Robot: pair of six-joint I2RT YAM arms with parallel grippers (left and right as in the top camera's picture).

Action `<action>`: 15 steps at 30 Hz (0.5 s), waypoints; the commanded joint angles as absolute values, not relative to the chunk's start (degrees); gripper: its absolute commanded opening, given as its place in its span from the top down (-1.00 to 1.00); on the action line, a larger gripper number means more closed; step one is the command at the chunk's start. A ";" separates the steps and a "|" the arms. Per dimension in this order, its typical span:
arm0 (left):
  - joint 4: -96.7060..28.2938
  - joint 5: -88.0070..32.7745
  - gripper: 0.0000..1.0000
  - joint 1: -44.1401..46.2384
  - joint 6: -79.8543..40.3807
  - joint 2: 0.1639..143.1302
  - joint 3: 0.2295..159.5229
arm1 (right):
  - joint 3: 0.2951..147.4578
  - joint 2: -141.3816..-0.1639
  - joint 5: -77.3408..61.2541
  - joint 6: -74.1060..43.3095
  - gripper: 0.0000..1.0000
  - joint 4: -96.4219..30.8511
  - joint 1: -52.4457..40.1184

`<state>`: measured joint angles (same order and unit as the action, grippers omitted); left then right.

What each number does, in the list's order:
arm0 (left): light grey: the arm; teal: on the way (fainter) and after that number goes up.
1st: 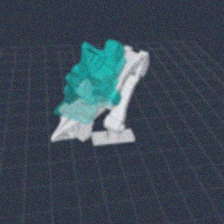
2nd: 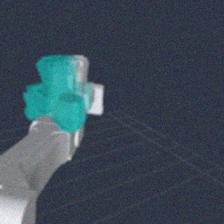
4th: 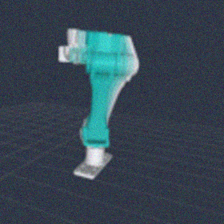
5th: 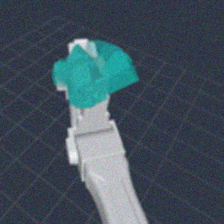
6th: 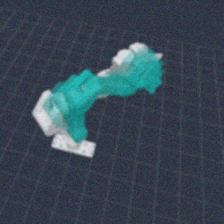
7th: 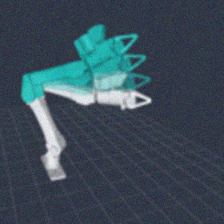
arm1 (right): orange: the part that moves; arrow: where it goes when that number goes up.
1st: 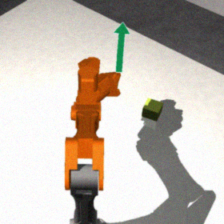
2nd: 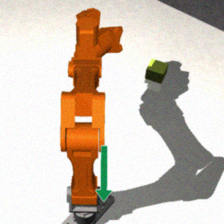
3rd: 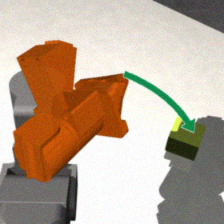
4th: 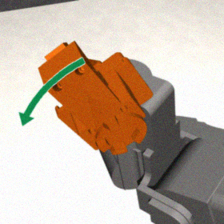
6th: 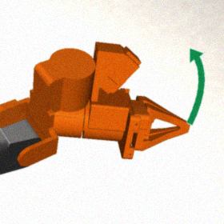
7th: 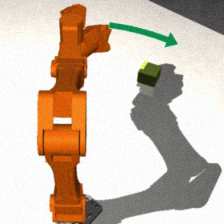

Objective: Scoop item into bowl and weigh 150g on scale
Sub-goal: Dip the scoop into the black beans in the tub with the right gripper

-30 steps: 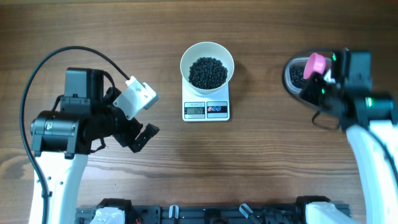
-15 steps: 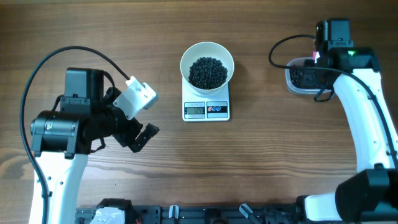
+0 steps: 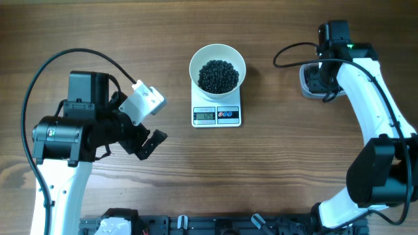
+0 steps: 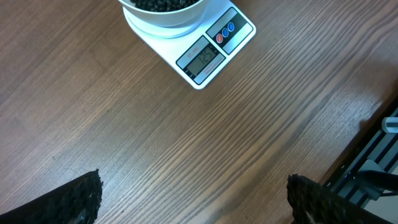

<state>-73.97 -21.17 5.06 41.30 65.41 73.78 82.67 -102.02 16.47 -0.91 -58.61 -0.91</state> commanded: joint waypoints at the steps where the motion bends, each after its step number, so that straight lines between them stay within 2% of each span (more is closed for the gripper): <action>1: -73.97 -22.48 -1.00 4.60 41.15 64.90 74.11 | 83.99 -103.28 8.58 0.10 0.91 -57.58 -0.67; 6: -73.97 -22.48 -1.00 4.60 41.15 64.90 74.11 | 84.01 -103.28 0.89 0.01 0.91 -58.59 -0.67; 15: -73.97 -22.48 -1.00 4.60 41.15 64.90 74.11 | 84.01 -100.51 -3.55 -2.17 0.91 -58.54 0.34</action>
<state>-73.97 -21.17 5.06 41.30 65.41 73.78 82.67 -102.02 2.48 -1.21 -58.85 -0.30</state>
